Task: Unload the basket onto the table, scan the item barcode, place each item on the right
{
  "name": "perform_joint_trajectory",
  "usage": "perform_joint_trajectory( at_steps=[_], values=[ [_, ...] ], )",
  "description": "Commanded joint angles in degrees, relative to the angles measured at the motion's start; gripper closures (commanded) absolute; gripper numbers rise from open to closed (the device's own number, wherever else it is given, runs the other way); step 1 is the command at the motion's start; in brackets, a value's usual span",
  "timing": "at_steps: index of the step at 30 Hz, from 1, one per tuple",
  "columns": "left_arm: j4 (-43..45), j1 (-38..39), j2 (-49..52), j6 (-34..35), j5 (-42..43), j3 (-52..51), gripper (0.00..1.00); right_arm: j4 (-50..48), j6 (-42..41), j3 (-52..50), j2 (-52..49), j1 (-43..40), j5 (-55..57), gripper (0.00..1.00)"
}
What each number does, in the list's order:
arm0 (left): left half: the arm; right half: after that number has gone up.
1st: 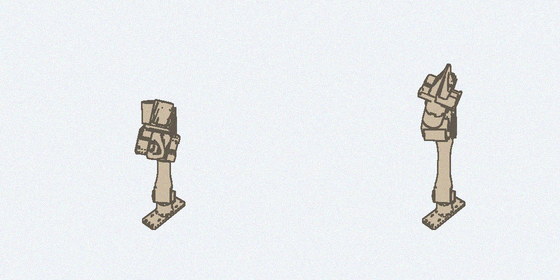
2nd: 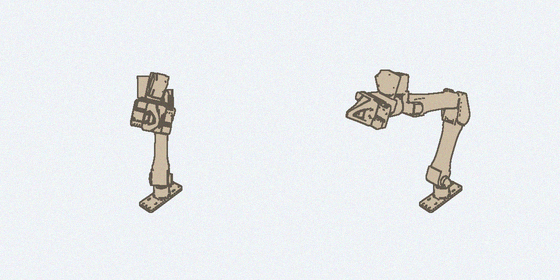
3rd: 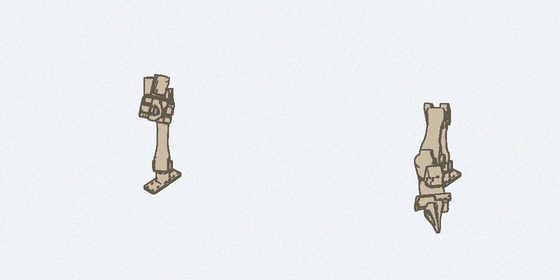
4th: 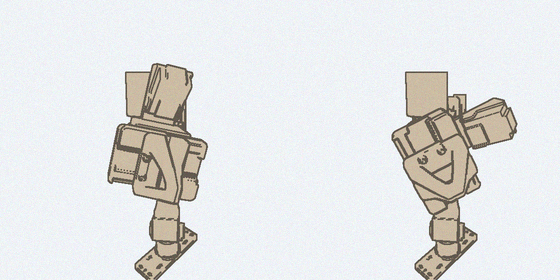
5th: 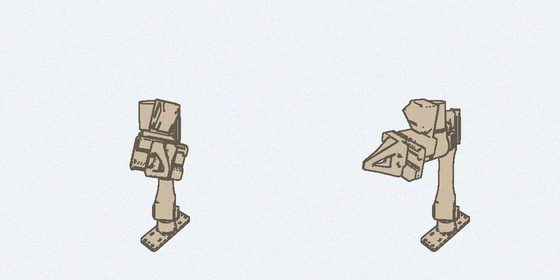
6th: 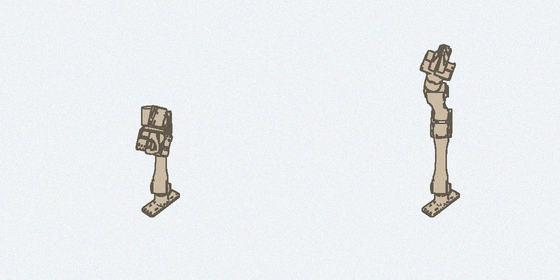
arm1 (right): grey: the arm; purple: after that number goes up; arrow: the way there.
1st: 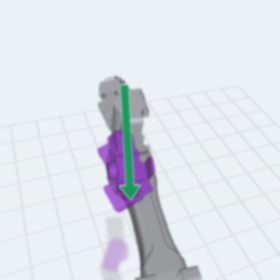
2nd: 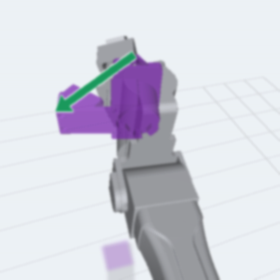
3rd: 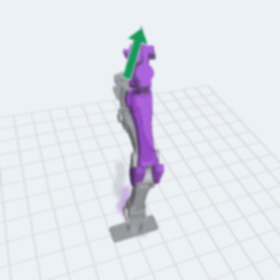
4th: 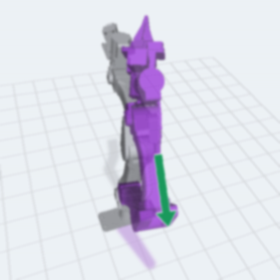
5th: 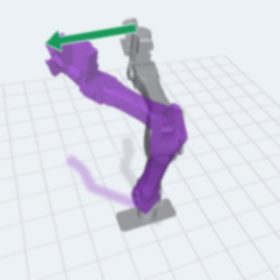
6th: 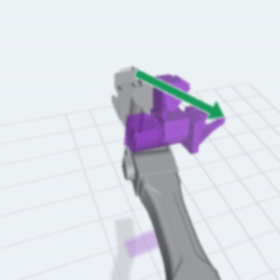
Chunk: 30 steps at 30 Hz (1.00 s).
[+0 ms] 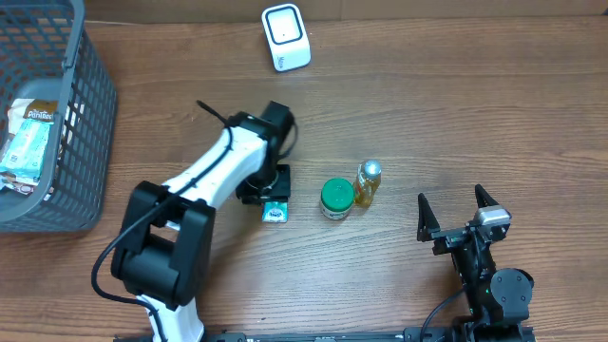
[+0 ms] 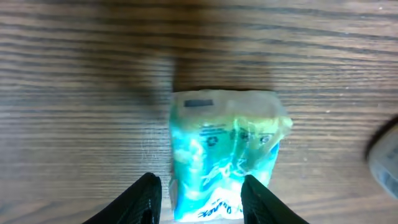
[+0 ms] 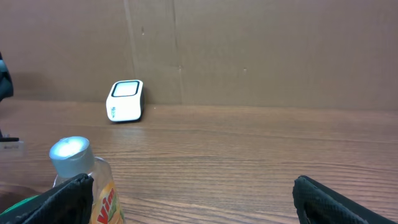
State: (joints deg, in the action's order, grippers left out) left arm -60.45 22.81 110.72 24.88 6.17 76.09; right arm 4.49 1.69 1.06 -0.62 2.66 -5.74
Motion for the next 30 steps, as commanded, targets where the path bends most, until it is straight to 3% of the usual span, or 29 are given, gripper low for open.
perform_joint_trajectory(
  at_steps=[1, 4, 6, 8, 10, 12, 28, 30],
  values=[
    [-0.39, -4.92, -0.07, -10.84, 14.36, 0.92, 0.55, -0.22, 0.28, -0.61, 0.46, -0.11, 0.07, 0.00],
    [-1.73, -7.72, -0.07, -16.81, 19.69, 0.92, 0.25, -0.22, 0.28, -0.61, 0.46, -0.11, 0.07, 0.00],
    [-2.84, -8.52, -0.04, -17.22, 17.88, 0.87, 0.18, -0.22, 0.28, -0.61, 0.46, -0.11, 0.07, 0.00],
    [-3.61, -8.55, -0.04, -17.20, 15.50, 0.87, 0.18, -0.24, 0.28, -0.61, 0.46, -0.11, 0.07, 0.00],
    [-3.78, -8.28, -0.04, -17.18, 13.16, 0.83, 0.36, -0.24, 0.28, -0.61, 0.46, -0.11, 0.09, 0.00],
    [-3.61, -7.89, -0.04, -17.11, 12.81, 0.61, 0.44, -0.22, 0.28, -0.61, 0.46, -0.11, 0.07, 0.00],
    [5.29, -7.08, -0.04, -12.39, 12.92, -8.04, 0.64, -0.24, 0.28, -0.61, 0.46, -0.11, 0.07, 0.00],
    [6.21, -7.06, -0.04, -12.39, 12.94, -8.46, 0.71, -0.22, 0.28, -0.61, 0.46, -0.11, 0.09, 0.00]
  ],
)
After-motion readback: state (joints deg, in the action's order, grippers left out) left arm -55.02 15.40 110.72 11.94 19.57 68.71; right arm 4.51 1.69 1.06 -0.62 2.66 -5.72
